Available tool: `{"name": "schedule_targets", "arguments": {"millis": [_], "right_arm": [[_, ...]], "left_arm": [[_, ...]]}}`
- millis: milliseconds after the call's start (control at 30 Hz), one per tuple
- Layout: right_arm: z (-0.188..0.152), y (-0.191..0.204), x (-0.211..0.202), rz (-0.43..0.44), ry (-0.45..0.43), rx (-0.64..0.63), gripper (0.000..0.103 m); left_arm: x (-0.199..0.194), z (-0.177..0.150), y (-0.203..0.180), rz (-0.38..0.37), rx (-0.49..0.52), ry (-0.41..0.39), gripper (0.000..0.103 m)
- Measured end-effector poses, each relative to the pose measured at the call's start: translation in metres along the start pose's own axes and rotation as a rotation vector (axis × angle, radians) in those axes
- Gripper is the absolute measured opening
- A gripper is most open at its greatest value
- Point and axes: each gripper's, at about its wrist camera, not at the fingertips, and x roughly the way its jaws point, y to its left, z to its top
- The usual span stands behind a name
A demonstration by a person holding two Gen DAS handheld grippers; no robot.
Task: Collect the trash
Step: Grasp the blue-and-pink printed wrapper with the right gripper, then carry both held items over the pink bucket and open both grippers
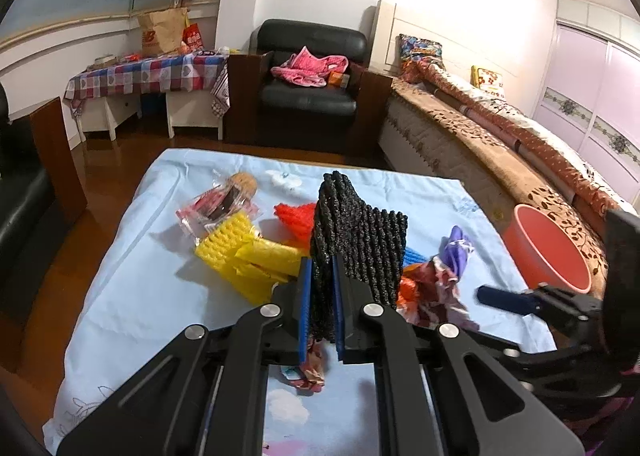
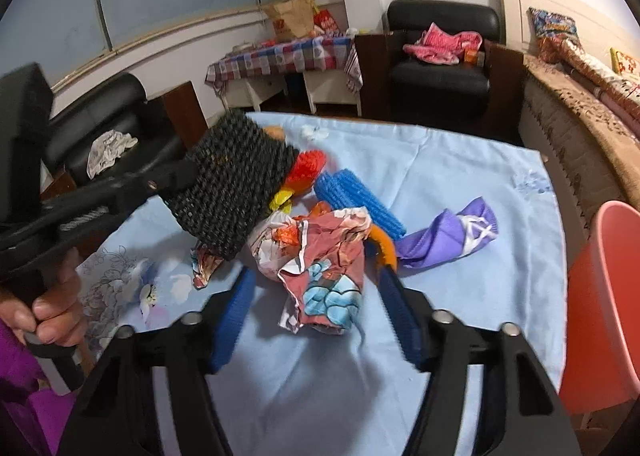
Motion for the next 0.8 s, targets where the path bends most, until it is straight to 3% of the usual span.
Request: {"name": "schedule_targets", "arguments": {"millis": [300, 567, 800], "right_arm": [[-0.003, -0.008, 0.0, 0.06, 0.024, 0.036, 0.011], [-0.006, -0.015, -0.028, 0.103, -0.041, 0.089, 0.009], [-0.003, -0.029, -0.057, 0.088, -0.103, 0.132, 0.009]], "left_arm": [[-0.006, 0.006, -0.012, -0.027, 0.013, -0.016, 0.009], [-0.008, 0.009, -0.02, -0.036, 0.027, -0.021, 0.009], [-0.008, 0.014, -0.032, -0.054, 0.043, -0.028, 0.009]]}}
